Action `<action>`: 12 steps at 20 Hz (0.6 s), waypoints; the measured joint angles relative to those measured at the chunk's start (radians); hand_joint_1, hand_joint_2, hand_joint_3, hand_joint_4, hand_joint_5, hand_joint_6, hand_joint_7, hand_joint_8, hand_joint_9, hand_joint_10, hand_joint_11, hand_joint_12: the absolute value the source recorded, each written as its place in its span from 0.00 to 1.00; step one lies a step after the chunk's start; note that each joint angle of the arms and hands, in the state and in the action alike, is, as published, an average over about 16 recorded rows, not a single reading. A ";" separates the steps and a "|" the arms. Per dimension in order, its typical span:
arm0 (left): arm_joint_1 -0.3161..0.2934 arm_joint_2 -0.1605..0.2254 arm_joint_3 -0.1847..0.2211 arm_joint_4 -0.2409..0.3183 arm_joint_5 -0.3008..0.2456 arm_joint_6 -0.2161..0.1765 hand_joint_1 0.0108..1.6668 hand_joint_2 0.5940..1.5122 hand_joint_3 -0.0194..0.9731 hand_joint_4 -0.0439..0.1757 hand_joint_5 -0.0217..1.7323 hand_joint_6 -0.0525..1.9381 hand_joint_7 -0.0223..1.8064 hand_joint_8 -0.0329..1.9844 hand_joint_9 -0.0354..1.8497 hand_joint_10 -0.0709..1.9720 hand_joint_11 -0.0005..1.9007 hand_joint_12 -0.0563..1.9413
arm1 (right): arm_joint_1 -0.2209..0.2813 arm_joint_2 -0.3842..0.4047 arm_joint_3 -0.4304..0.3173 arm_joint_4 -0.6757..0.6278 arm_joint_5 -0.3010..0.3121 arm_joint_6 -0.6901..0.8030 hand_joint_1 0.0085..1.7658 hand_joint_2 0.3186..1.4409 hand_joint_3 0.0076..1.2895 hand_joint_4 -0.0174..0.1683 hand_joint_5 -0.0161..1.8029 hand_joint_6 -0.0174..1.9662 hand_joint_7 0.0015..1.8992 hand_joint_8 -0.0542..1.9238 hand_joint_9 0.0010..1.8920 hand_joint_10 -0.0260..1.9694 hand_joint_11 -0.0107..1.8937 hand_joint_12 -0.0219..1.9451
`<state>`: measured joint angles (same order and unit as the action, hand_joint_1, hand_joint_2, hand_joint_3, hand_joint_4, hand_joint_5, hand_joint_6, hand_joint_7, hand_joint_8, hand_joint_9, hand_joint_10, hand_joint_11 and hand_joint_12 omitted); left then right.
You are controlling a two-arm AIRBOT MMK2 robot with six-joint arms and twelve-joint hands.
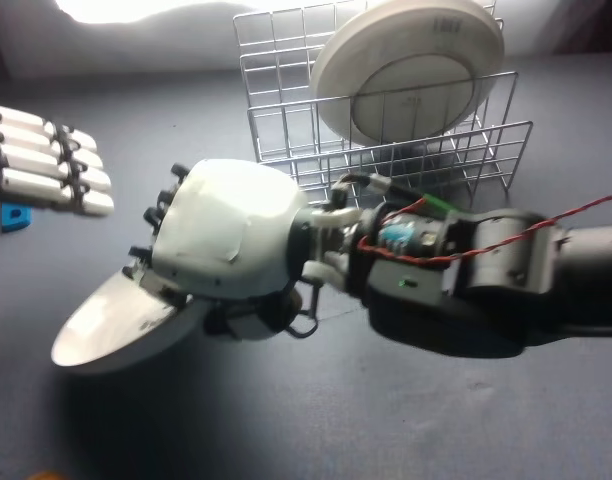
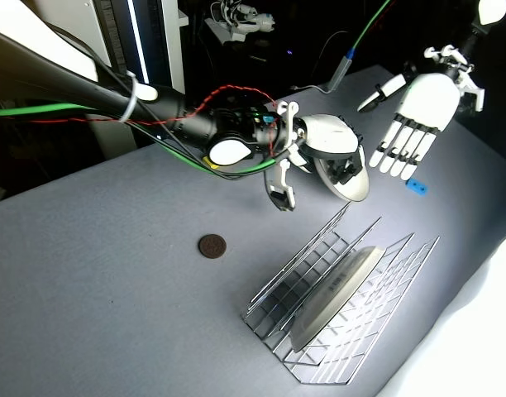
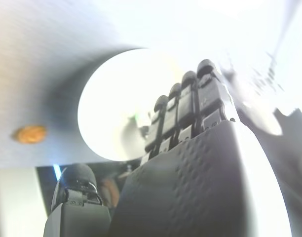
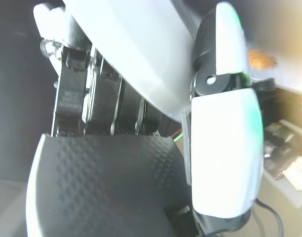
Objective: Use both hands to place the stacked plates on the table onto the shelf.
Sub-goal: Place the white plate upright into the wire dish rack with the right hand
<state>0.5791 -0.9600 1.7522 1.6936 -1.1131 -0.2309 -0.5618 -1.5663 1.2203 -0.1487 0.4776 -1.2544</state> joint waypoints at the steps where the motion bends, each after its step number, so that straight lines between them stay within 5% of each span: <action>1: -0.014 0.001 0.003 0.001 -0.003 -0.006 0.00 0.53 0.04 0.23 0.02 0.04 0.02 0.01 0.03 0.04 0.01 0.03 | 0.004 0.021 -0.025 -0.001 -0.006 0.004 0.66 0.56 0.00 0.05 0.53 0.36 0.61 0.33 0.67 0.18 0.45 0.60; 12: -0.105 0.009 0.023 0.010 -0.031 -0.046 0.00 0.52 0.04 0.24 0.02 0.04 0.02 0.01 0.03 0.04 0.01 0.03 | 0.103 0.279 -0.276 -0.022 -0.118 0.111 0.72 0.57 0.00 0.08 0.59 0.35 0.63 0.32 0.60 0.42 0.45 0.62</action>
<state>0.4742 -0.9509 1.7757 1.7037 -1.1441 -0.2765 -0.4593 -1.2877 0.9447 -0.1704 0.3600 -1.1432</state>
